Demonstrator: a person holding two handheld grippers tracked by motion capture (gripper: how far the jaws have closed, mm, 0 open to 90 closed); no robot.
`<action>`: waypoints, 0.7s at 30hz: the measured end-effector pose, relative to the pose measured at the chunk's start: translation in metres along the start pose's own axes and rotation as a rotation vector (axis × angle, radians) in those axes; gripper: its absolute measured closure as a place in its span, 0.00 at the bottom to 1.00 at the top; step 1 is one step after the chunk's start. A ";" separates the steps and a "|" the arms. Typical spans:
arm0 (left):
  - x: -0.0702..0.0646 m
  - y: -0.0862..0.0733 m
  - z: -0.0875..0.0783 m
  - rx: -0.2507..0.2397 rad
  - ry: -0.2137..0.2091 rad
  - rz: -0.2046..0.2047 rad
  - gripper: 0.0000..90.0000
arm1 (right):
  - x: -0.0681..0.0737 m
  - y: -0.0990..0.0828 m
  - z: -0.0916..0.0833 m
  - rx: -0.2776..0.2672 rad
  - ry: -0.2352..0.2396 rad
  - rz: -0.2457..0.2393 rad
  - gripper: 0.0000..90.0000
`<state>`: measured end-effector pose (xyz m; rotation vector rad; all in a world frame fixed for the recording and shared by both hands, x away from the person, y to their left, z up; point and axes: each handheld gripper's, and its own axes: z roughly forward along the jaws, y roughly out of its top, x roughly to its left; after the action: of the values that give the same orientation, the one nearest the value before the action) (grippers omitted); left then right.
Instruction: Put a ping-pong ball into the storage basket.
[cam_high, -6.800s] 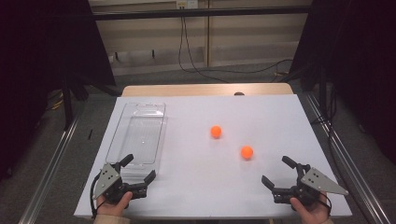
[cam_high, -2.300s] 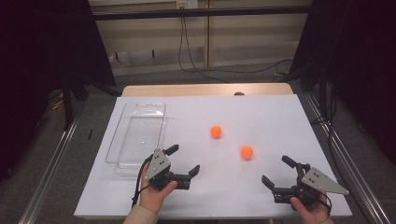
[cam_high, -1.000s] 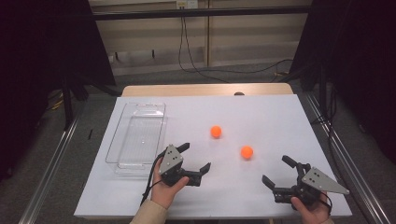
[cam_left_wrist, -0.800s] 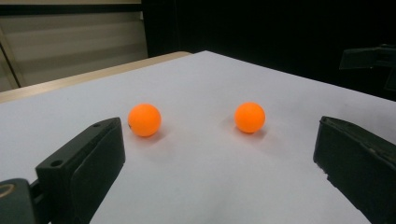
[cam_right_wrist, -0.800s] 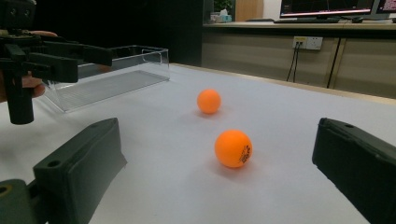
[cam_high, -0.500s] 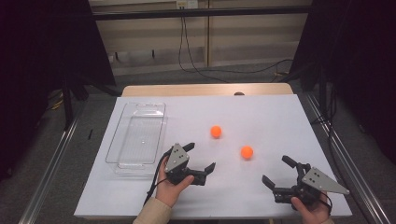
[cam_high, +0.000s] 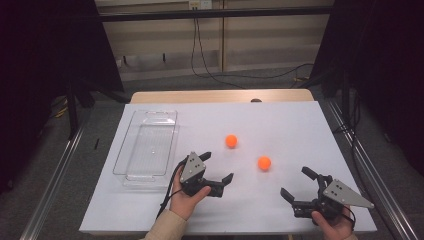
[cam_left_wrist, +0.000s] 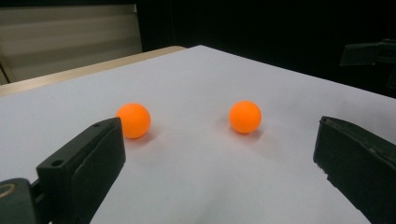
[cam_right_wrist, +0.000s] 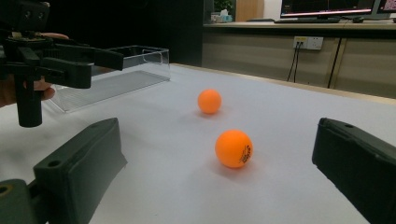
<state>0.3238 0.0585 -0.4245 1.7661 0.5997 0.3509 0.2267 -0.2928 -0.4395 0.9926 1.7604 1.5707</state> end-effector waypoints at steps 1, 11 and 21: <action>0.000 0.000 0.001 0.003 -0.002 0.001 0.02 | 0.000 0.000 0.000 0.001 0.001 0.000 0.01; -0.002 0.000 0.007 0.010 -0.016 -0.006 0.02 | 0.000 0.000 0.000 -0.001 0.002 0.000 0.01; -0.003 0.002 0.013 0.023 -0.027 -0.008 0.02 | 0.000 0.000 0.000 -0.001 0.003 0.000 0.01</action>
<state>0.3284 0.0454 -0.4266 1.7874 0.5931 0.3155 0.2266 -0.2927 -0.4395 0.9906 1.7617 1.5731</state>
